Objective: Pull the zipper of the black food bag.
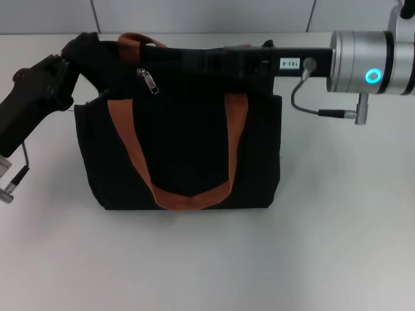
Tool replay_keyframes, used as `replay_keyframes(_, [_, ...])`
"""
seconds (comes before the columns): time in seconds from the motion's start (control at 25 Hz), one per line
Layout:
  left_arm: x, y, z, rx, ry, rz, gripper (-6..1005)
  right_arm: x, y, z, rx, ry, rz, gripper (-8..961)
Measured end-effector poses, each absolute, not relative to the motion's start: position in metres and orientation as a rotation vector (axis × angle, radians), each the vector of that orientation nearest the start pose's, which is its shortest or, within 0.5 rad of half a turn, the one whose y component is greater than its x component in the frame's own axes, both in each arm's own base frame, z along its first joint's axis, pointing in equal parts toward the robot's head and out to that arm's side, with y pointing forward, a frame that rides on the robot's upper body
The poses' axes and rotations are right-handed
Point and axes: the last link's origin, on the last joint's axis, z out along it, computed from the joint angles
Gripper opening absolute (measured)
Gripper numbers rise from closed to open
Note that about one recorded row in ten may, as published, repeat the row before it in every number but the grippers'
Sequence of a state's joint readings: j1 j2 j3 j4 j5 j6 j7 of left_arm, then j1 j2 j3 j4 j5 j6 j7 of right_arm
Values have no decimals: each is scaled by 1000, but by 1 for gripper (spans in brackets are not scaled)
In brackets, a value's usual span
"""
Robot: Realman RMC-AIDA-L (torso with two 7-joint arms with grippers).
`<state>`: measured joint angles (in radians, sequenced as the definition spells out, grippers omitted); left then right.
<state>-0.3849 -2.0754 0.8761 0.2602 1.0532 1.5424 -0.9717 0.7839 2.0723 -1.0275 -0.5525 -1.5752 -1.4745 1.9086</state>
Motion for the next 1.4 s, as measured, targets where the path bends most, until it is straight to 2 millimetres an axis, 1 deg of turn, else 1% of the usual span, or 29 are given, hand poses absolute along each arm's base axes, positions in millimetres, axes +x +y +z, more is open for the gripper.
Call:
replay_keyframes(0.08, [-279,307,13,-1988,-695,-1391,59,135,377,-30,-2833,1058,1090,0])
replay_keyframes(0.2, [-269,311,14,-2017,-716,-1463,59,141,373,-33,-2842,998,1076,0])
replay_keyframes(0.28, [-262,314,15,-2041,-723,-1499,60,145,371,-33,-2838,976,1072,37])
replay_keyframes(0.44, [-248,321,15,-2090,-713,-1538,60,152,369,-34,-2827,989,1060,112])
replay_keyframes(0.52, [-241,325,13,-2111,-705,-1551,60,153,368,-35,-2824,995,1056,335])
replay_keyframes(0.56, [-234,329,11,-2140,-700,-1562,60,154,368,-34,-2824,991,1055,334])
replay_keyframes(0.6, [-234,329,11,-2140,-700,-1562,61,154,368,-34,-2824,991,1055,334])
replay_keyframes(0.68, [-223,332,6,-2193,-683,-1570,61,151,372,-35,-2815,976,1041,332])
replay_keyframes(0.72, [-223,332,6,-2193,-683,-1570,61,151,372,-35,-2815,976,1041,332])
replay_keyframes(0.76, [-215,334,5,-2235,-654,-1572,61,151,374,-36,-2809,977,1034,331])
replay_keyframes(0.8, [-215,334,5,-2235,-654,-1572,61,151,376,-37,-2800,981,1023,331])
replay_keyframes(0.92, [-204,337,5,-2279,-622,-1586,61,152,378,-40,-2793,983,997,331])
replay_keyframes(1.12, [-199,340,5,-2290,-608,-1594,62,150,378,-41,-2796,971,994,332])
replay_keyframes(1.28, [-196,343,4,-2296,-600,-1589,62,141,370,-42,-2876,939,1027,332])
replay_keyframes(1.4, [-195,344,4,-2294,-598,-1582,63,145,373,-42,-2841,958,1017,332])
